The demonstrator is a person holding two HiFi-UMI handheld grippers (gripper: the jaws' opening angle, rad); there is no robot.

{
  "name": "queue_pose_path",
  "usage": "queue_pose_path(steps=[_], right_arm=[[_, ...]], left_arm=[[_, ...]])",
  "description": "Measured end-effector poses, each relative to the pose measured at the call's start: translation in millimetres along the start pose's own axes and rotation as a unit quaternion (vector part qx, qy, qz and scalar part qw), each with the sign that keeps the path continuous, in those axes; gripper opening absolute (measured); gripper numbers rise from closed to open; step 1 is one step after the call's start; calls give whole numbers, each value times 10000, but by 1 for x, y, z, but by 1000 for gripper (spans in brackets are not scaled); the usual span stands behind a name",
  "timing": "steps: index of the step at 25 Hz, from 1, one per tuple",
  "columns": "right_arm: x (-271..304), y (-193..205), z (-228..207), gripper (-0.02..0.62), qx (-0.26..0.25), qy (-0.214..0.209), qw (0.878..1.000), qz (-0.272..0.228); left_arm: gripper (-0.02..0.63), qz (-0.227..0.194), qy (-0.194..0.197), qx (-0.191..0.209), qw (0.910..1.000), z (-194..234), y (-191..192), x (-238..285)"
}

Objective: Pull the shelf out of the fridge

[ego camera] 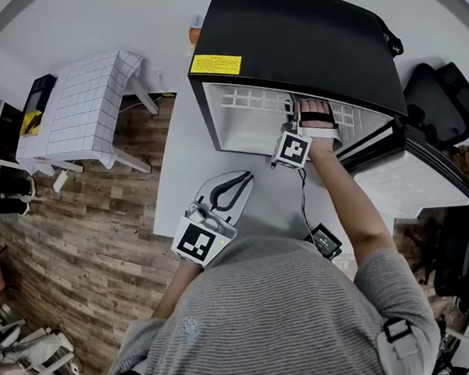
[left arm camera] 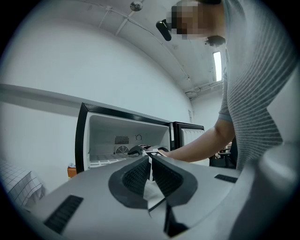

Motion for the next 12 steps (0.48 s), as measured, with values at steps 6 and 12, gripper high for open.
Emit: queue_pose_path(steps=[6, 12], right_arm=[[12, 2, -1, 229, -65, 29, 10000, -60], [13, -1, -3, 229, -83, 37, 9999, -59]], left_arm=[[12, 18, 36, 53, 10000, -2, 0, 0], [12, 44, 78, 73, 9999, -2, 0, -1]])
Point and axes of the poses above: the fingertips, and each gripper's own axes: x forward along the fingers, z to its left, y out of its underside, the point moved 8 cm from there along -x, backward along the fingers, and after that the axes turned 14 degrees about -y, right-handed, at the moved point
